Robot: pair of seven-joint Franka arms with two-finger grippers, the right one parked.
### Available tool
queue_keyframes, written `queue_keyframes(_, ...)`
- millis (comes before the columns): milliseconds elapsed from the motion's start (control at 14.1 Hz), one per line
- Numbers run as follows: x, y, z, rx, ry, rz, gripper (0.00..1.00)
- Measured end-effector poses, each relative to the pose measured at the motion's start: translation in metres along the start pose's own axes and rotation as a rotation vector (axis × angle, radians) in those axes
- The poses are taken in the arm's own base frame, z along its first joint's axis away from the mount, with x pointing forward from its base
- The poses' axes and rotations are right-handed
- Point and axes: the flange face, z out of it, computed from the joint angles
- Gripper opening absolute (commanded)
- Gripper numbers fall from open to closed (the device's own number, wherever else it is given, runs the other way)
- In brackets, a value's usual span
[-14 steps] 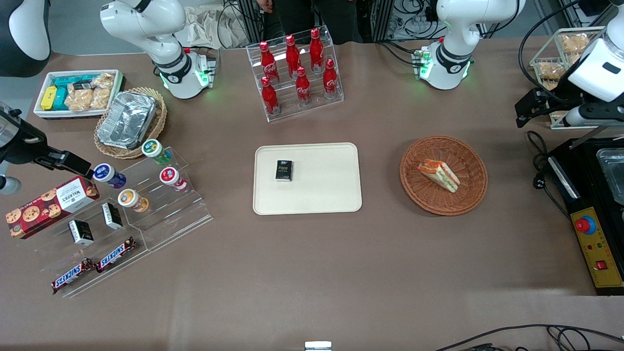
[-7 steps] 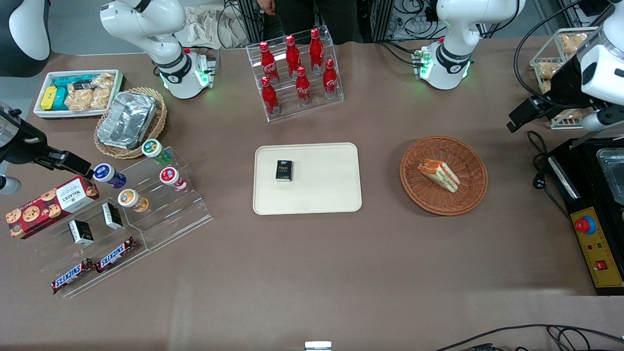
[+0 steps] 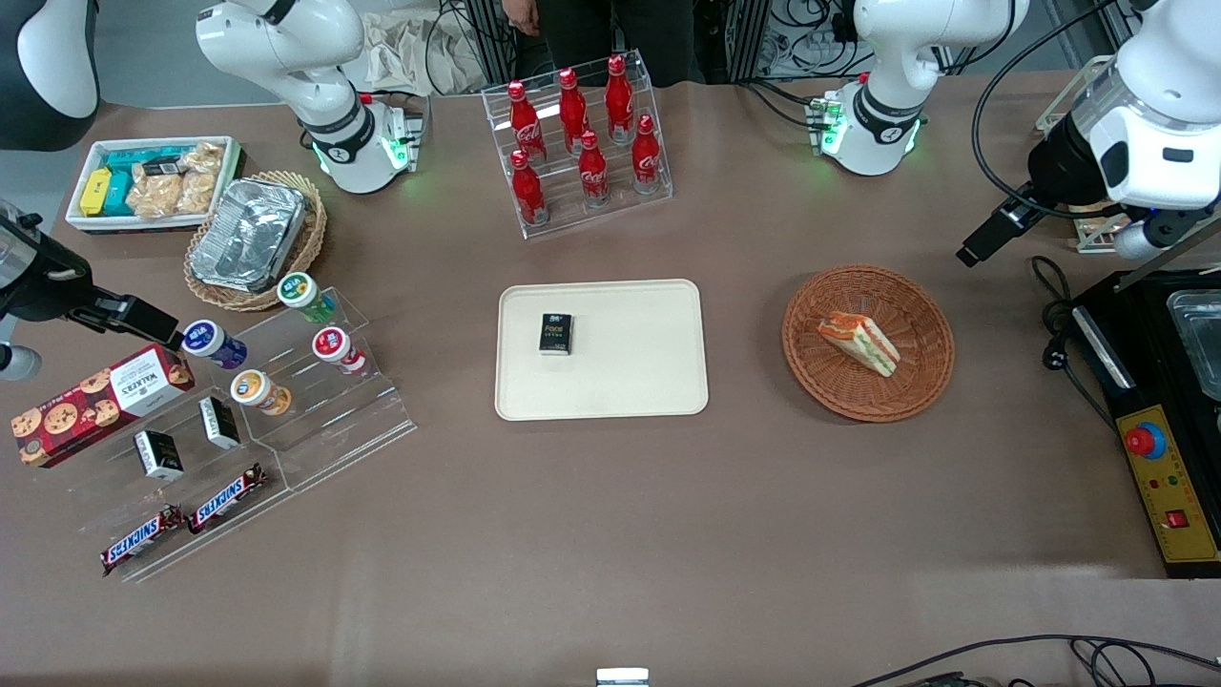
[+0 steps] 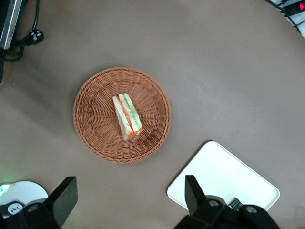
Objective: Place sandwich from basket to tray
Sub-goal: 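Move the left gripper over the wicker basket above the wrapped sandwich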
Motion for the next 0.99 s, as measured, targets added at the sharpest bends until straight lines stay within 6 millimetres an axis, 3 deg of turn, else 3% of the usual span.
queue_keyframes(213, 0.002, -0.002, 0.032, 0.043, -0.019, -0.064, 1.0)
queue_keyframes(638, -0.002, -0.003, 0.137, 0.121, -0.011, -0.145, 1.0)
queue_keyframes(992, -0.004, -0.019, 0.203, 0.118, -0.007, -0.182, 1.0)
